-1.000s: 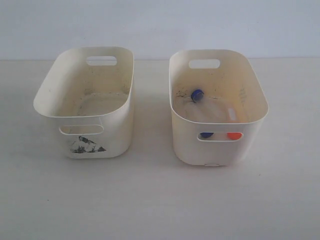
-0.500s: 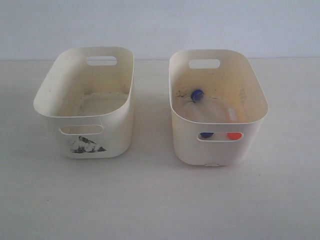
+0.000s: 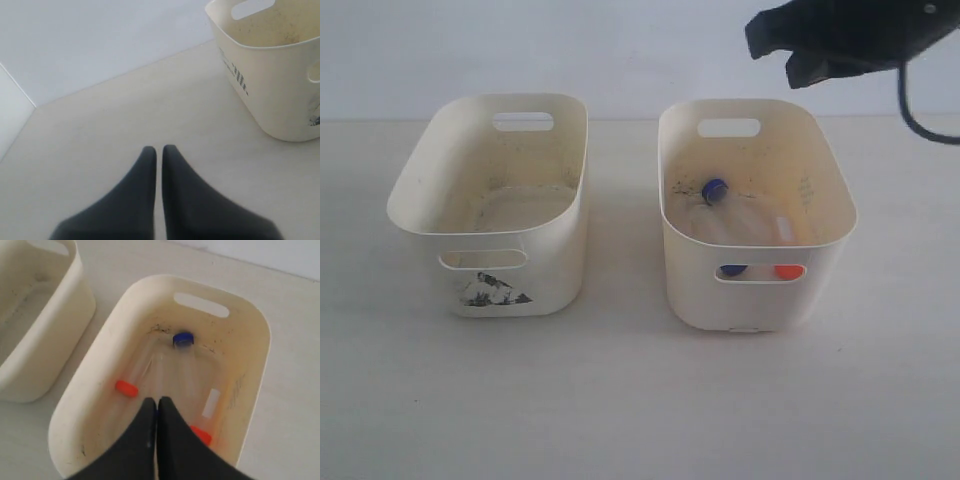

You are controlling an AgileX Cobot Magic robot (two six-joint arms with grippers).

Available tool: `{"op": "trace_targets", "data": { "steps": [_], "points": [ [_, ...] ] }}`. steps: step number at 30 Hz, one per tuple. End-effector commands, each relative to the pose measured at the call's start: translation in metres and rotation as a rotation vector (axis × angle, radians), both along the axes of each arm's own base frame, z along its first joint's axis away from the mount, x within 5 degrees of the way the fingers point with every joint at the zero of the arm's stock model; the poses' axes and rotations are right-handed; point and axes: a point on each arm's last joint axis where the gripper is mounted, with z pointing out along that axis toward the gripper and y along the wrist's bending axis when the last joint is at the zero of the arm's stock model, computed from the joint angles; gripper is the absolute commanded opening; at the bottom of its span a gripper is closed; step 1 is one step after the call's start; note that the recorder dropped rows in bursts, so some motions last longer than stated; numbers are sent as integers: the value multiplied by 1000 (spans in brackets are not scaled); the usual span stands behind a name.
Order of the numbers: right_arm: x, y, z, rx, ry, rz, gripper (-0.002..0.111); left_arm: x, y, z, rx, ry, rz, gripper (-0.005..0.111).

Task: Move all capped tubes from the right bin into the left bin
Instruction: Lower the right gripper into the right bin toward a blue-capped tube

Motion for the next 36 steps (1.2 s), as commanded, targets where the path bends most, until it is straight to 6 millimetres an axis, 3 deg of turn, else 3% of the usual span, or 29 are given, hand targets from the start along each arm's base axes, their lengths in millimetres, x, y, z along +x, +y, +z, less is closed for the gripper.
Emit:
{"op": "trace_targets", "data": {
  "steps": [1,4,10,18,22,24,31,33,36],
  "points": [
    [35,8,-4,-161,119,76,0,0,-1,2,-13,-8,-5,4],
    [57,15,-12,-252,188,175,0,0,-1,2,-13,-8,-5,4],
    [92,25,-49,-392,309,357,0,0,-1,2,-13,-8,-5,4],
    [114,29,-93,-494,375,463,0,0,-1,2,-13,-8,-5,4],
    [123,30,-104,-511,344,459,1,0,-1,2,-13,-8,-5,4],
    [126,31,-107,-519,332,459,6,0,-1,2,-13,-8,-5,4],
    [132,32,-120,-528,333,459,41,0,-1,2,-13,-8,-5,4],
    [133,32,-125,-525,346,453,39,0,-1,2,-13,-8,-5,4],
    [134,33,-134,-525,368,453,25,0,-1,2,-13,-8,-5,4]
  ]
}}
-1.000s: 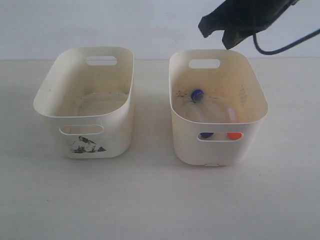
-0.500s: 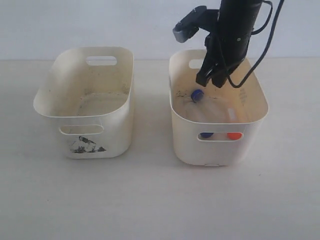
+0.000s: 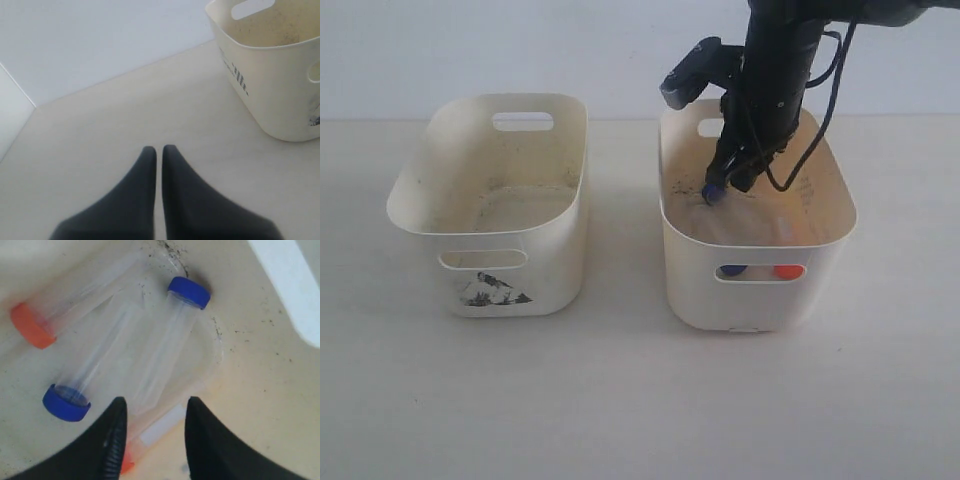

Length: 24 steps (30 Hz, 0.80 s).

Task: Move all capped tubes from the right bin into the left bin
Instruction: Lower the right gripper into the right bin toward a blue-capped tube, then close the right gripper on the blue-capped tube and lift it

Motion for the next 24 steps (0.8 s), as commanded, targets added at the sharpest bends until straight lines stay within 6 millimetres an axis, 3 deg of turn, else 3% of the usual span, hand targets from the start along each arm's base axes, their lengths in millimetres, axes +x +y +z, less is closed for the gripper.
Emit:
{"op": "trace_targets", "data": {
  "steps": [1,4,10,19,24],
  "points": [
    [4,1,-9,-5,7,-12,21,0,-1,2,-13,-8,-5,4],
    [6,2,-17,-3,17,-31,20,0,-1,2,-13,-8,-5,4],
    [8,2,-18,33,-6,-156,46,0,-1,2,-13,-8,-5,4],
    [8,-1,-23,9,2,-210,47,0,-1,2,-13,-8,-5,4],
    [12,0,-48,-14,53,-212,47,0,-1,2,-13,-8,-5,4]
  ]
}}
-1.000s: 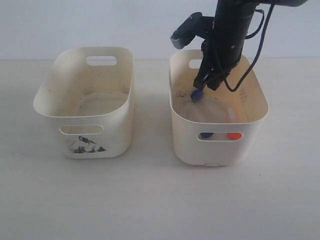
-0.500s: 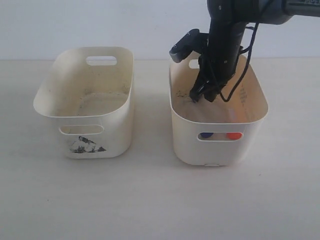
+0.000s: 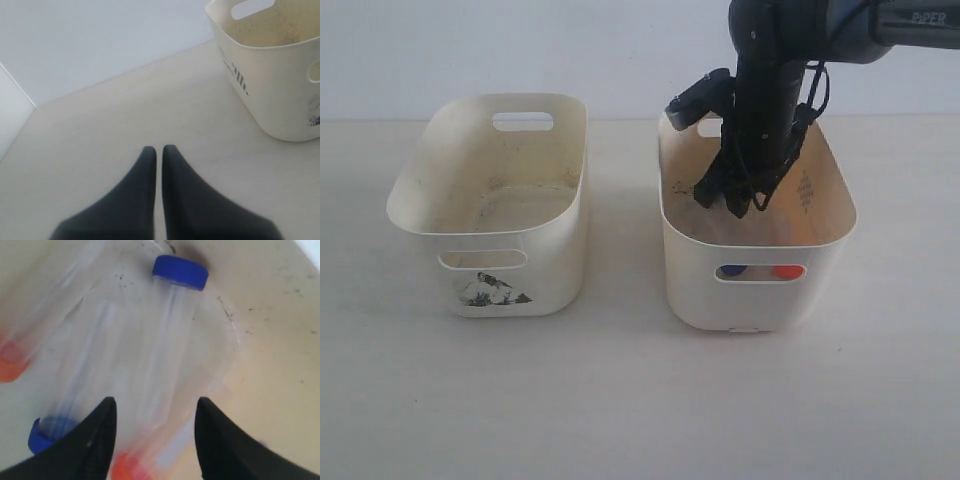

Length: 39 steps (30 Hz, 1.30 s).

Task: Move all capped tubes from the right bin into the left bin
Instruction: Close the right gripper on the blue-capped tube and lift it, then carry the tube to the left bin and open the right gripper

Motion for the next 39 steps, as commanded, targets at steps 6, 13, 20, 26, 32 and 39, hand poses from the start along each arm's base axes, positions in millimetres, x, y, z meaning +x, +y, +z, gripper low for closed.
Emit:
{"op": "trace_targets", "data": {
  "steps": [6,13,20,26,32,39],
  "points": [
    [5,1,-22,-12,21,5,47,0,-1,2,-13,-8,-5,4],
    [9,3,-38,-11,24,8,47,0,-1,2,-13,-8,-5,4],
    [9,3,-55,-20,60,-7,44,0,-1,2,-13,-8,-5,4],
    [8,3,-47,-18,53,-9,1,0,-1,2,-13,-8,-5,4],
    [4,1,-9,1,-3,-21,0,0,-1,2,-13,-8,-5,4],
    [-23,-6,64,36,-34,-59,0,0,-1,2,-13,-8,-5,4]
  ]
}}
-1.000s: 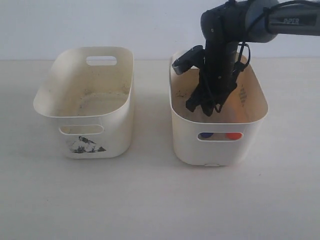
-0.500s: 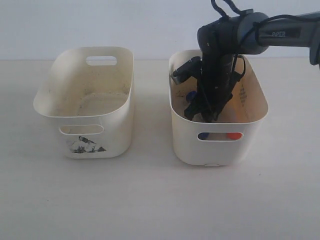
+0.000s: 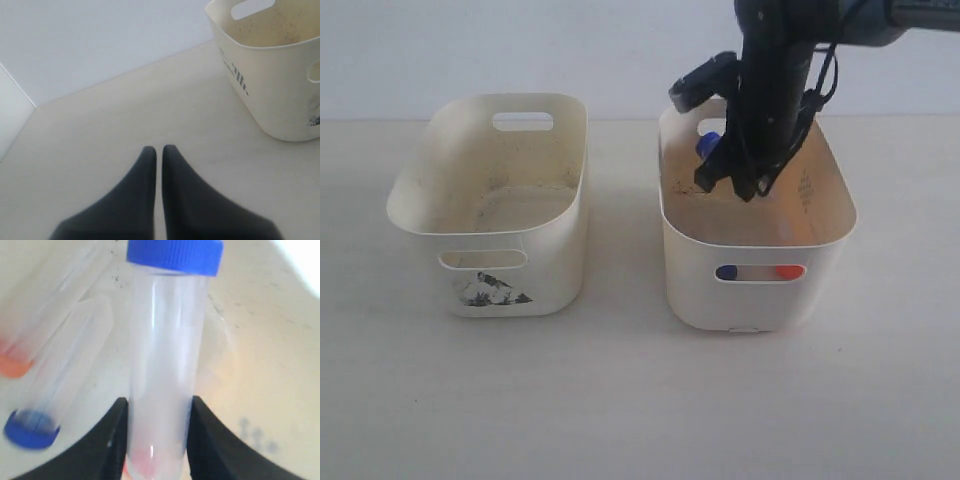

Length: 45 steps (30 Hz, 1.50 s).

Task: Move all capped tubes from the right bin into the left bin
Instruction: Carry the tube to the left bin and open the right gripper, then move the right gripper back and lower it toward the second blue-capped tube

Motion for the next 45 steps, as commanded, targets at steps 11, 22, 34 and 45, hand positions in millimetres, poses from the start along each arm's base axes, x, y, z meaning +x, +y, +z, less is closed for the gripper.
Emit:
{"op": "trace_targets", "data": {
  "steps": [11,22,34,45],
  "points": [
    [-77,94,131,631,-157,339,0,0,-1,2,-13,-8,-5,4],
    [-58,175,65,709,-306,263,2,0,-1,2,-13,-8,-5,4],
    [-61,170,71,663,-313,276,2,0,-1,2,-13,-8,-5,4],
    [-69,123,114,475,-336,226,0,0,-1,2,-13,-8,-5,4]
  ]
}}
